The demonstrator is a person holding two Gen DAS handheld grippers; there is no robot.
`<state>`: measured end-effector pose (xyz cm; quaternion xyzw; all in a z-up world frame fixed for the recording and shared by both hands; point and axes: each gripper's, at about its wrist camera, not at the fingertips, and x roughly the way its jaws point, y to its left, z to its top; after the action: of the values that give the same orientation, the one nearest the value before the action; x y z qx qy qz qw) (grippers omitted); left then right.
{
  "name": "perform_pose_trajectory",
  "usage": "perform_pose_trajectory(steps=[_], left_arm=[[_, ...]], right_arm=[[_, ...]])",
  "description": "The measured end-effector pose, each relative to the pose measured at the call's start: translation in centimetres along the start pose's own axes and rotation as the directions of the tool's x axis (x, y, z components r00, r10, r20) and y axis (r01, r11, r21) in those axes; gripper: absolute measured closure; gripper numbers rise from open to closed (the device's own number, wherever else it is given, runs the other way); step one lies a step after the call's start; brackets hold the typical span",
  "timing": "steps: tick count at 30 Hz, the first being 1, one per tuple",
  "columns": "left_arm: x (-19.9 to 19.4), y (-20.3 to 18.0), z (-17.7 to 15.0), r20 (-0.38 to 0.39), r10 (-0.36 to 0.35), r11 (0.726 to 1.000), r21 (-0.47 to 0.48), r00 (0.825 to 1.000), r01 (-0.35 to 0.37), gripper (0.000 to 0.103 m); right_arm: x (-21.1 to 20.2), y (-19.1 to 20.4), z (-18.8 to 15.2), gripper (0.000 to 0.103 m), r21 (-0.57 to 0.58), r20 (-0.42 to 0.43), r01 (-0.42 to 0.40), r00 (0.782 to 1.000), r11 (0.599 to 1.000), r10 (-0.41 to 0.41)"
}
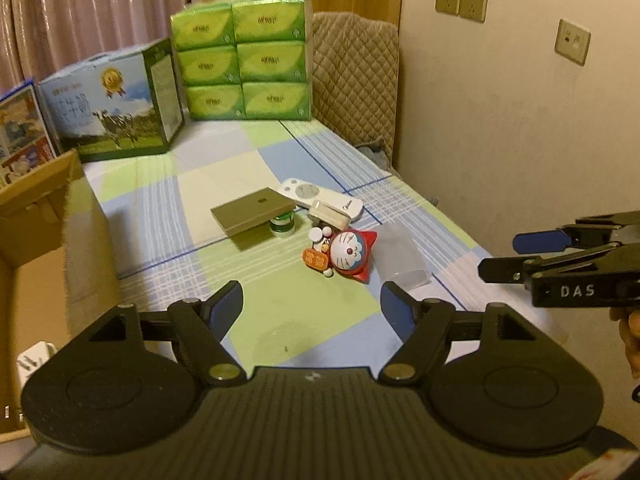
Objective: Organize rigid objects
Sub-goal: 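Move both open tools back over the remaining table items, then reach the right tool around the clear plastic cup while the left tool approaches the Doraemon figure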
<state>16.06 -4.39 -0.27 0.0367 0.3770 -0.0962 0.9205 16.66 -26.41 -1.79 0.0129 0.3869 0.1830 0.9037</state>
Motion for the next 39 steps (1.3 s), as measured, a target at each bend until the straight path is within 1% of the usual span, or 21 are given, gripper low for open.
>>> perform_pose_trajectory(steps=[5,7,12,15,17,20,22,28,29,30,31,33,35,39], left_arm=[[2.9,0.0,0.1,-0.027,0.0,1.0,-0.003,1.0,0.0,0.031],[3.8,0.1,0.2,-0.034,0.004,1.0,-0.007,0.999,-0.004,0.031],[5.5,0.7,0.5,-0.04,0.022,1.0,-0.021,0.999,-0.023,0.031],[6.1,1.0,0.8,-0.042,0.028,0.999,-0.03,0.999,-0.03,0.031],[6.4,1.2,0.8,-0.046,0.029,0.999,-0.029,0.999,-0.031,0.031],[6.7,1.3,0.8,-0.049,0.031,0.999,-0.029,0.998,-0.032,0.031],[6.8,1.5,0.7,-0.051,0.031,0.999,-0.034,0.998,-0.033,0.031],[6.9,2.1,0.4,-0.054,0.027,0.999,-0.044,0.998,-0.029,0.031],[6.8,2.1,0.3,-0.054,0.026,0.999,-0.045,0.998,-0.029,0.031],[6.8,2.2,0.3,-0.055,0.025,0.999,-0.046,0.998,-0.028,0.031],[6.8,2.3,0.2,-0.055,0.025,0.999,-0.047,0.998,-0.028,0.031],[6.7,2.5,0.1,-0.055,0.022,0.999,-0.049,0.998,-0.025,0.031],[6.7,2.6,0.0,-0.055,0.021,0.998,-0.052,0.998,-0.023,0.031],[6.9,2.7,-0.2,-0.06,0.018,0.998,-0.057,0.998,-0.021,0.031]], right_arm=[[3.6,-0.6,0.2,0.048,-0.065,-0.055,-0.02,0.998,0.998,0.017],[4.9,-1.1,0.2,0.043,-0.046,-0.07,-0.033,0.997,0.998,0.03],[7.6,-1.5,0.8,0.041,0.018,-0.094,-0.044,0.994,0.999,0.046],[9.3,-0.9,1.5,0.041,0.017,-0.108,-0.051,0.993,0.999,0.052],[10.6,-0.3,1.9,0.041,-0.001,-0.124,-0.039,0.992,0.999,0.039],[12.3,0.2,2.4,0.041,0.005,-0.145,-0.046,0.988,0.999,0.047],[13.2,0.6,2.6,0.041,0.001,-0.162,-0.036,0.986,0.999,0.036],[14.2,1.1,2.8,0.042,-0.043,-0.162,-0.038,0.986,0.998,0.031],[14.2,1.2,2.8,0.043,-0.053,-0.161,-0.038,0.987,0.998,0.029],[14.3,1.2,2.7,0.046,-0.068,-0.166,-0.04,0.986,0.997,0.028],[14.2,1.2,2.6,0.048,-0.078,-0.169,-0.051,0.985,0.996,0.037],[13.9,1.2,2.4,0.049,-0.084,-0.183,-0.089,0.981,0.993,0.072],[13.6,1.1,2.0,0.05,-0.087,-0.21,-0.161,0.968,0.983,0.14],[12.9,0.9,1.2,0.052,-0.106,-0.235,-0.238,0.949,0.965,0.208]])
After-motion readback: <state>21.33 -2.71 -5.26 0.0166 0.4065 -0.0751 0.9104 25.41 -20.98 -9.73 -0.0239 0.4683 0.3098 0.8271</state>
